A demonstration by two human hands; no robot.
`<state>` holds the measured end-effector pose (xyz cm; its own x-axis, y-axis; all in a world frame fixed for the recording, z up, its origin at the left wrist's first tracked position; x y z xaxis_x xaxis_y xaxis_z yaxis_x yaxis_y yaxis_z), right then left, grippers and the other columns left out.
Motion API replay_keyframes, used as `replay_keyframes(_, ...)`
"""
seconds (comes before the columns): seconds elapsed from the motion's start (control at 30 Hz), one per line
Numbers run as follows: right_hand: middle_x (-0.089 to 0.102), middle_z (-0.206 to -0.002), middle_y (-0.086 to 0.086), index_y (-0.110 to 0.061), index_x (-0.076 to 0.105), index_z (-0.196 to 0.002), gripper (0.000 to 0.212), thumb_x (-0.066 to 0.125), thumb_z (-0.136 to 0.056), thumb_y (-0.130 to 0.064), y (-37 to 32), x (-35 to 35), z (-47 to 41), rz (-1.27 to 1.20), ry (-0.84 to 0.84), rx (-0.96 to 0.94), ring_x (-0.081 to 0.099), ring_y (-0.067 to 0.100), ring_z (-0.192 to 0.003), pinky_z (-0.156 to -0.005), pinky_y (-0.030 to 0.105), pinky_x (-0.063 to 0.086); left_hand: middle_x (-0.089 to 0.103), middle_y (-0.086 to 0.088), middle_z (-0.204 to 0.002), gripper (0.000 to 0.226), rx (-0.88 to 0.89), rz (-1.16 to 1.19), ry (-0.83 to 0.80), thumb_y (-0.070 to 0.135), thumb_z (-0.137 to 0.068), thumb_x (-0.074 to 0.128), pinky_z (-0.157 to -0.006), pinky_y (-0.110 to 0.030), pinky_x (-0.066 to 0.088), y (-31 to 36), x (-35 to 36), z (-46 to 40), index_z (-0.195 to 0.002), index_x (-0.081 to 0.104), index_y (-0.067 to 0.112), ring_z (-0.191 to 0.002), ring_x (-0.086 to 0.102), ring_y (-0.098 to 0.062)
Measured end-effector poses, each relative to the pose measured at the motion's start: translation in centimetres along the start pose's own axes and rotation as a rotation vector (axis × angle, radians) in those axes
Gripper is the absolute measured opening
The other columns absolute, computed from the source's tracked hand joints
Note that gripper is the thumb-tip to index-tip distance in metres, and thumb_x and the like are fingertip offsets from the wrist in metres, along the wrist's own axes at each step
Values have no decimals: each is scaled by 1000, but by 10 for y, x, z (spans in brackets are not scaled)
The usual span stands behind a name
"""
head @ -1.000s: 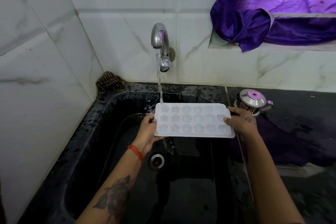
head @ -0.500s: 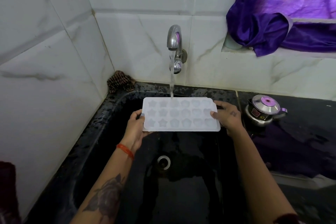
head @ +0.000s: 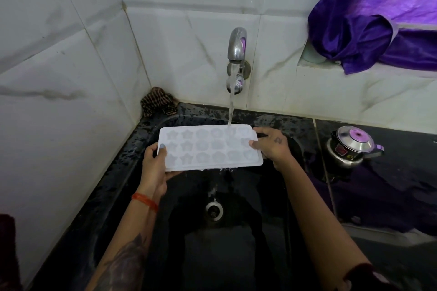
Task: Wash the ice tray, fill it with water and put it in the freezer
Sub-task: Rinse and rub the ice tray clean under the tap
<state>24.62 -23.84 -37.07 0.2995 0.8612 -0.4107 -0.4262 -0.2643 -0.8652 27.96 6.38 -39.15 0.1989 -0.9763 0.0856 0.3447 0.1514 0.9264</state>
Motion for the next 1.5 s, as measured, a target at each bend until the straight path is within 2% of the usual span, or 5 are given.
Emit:
replay_keyframes(0.5,67,-114,12,-6,65,-115,35,71,-84,-20,-29,21,-17,260,-105,-50,68,25,-91,-81,37,57,59,-5,-107,27,-54,97,91,24,-102,40,-63,-37,51,-8,-24,6,-124,51,12,-91,59,-24)
replay_keyframes(0.6,66,-119,9,-10,63,-121,38,66,-87,-27,-58,15,-21,372,16,-176,62,26,-108,-96,33,48,57,-6,-111,29,-33,98,109,23,-102,40,-64,-37,51,-4,-28,6,-126,51,11,-96,56,-26)
replay_keyframes(0.8,54,-121,17,-18,36,-138,56,62,-89,-26,-133,15,-19,487,196,-519,55,32,-108,-87,32,42,58,-7,-111,30,-17,90,115,23,-101,41,-63,-38,51,-2,-32,3,-126,52,10,-86,58,-20)
replay_keyframes(1.27,54,-81,12,-9,53,-107,25,56,-84,-19,-162,28,-51,657,216,-532,53,24,-74,-64,28,37,61,-7,-111,30,-31,83,99,23,-101,42,-60,-34,51,-9,-20,6,-125,52,9,-83,60,-16)
replay_keyframes(1.5,63,-104,19,-14,43,-133,47,56,-91,-29,-142,12,-46,512,144,-477,60,32,-90,-77,32,46,60,-7,-110,28,-24,97,79,24,-101,42,-64,-38,52,-4,-16,14,-124,52,12,-83,60,-17)
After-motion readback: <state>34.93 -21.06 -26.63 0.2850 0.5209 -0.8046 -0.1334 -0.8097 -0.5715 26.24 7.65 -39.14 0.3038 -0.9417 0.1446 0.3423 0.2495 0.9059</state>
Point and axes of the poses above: each hand's wrist, its own z-axis away from the middle knuckle, its own x-axis out of the palm, y = z × x, the point moved 8 cm from there along -z, towards the middle knuckle
